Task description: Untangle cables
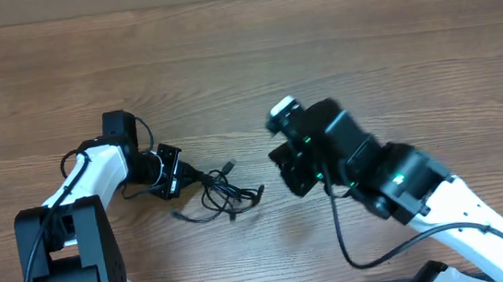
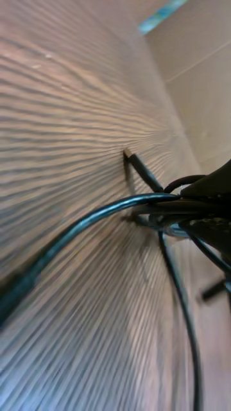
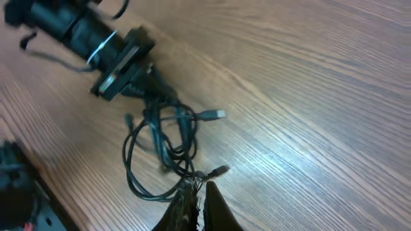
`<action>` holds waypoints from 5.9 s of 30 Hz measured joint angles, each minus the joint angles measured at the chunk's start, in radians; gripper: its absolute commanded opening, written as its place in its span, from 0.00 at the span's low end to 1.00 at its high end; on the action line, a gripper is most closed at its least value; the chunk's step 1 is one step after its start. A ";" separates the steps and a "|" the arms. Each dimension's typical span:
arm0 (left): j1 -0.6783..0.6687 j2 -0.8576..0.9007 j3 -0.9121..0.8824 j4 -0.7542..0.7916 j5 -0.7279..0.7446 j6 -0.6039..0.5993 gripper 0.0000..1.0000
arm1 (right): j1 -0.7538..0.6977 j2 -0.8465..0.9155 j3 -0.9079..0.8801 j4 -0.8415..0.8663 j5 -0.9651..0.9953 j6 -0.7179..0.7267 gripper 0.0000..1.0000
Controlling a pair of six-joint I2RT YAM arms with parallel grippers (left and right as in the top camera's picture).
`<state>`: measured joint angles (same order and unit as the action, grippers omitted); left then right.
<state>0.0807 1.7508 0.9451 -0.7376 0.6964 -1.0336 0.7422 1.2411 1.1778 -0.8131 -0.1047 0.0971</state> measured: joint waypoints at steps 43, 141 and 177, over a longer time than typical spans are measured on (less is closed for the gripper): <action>-0.063 0.000 0.000 -0.008 -0.020 0.274 0.04 | 0.220 0.367 0.000 0.217 -0.153 -0.359 0.19; -0.101 0.000 0.000 -0.005 -0.042 0.206 0.04 | 0.195 0.469 0.023 0.211 -0.058 -0.361 0.04; 0.019 -0.158 0.000 0.243 0.221 -0.045 0.04 | 0.103 0.085 0.037 -0.193 -0.205 -0.229 0.31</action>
<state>0.0994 1.5925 0.9451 -0.4950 0.9173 -1.0790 0.8448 1.3258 1.2144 -1.0058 -0.3099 -0.1314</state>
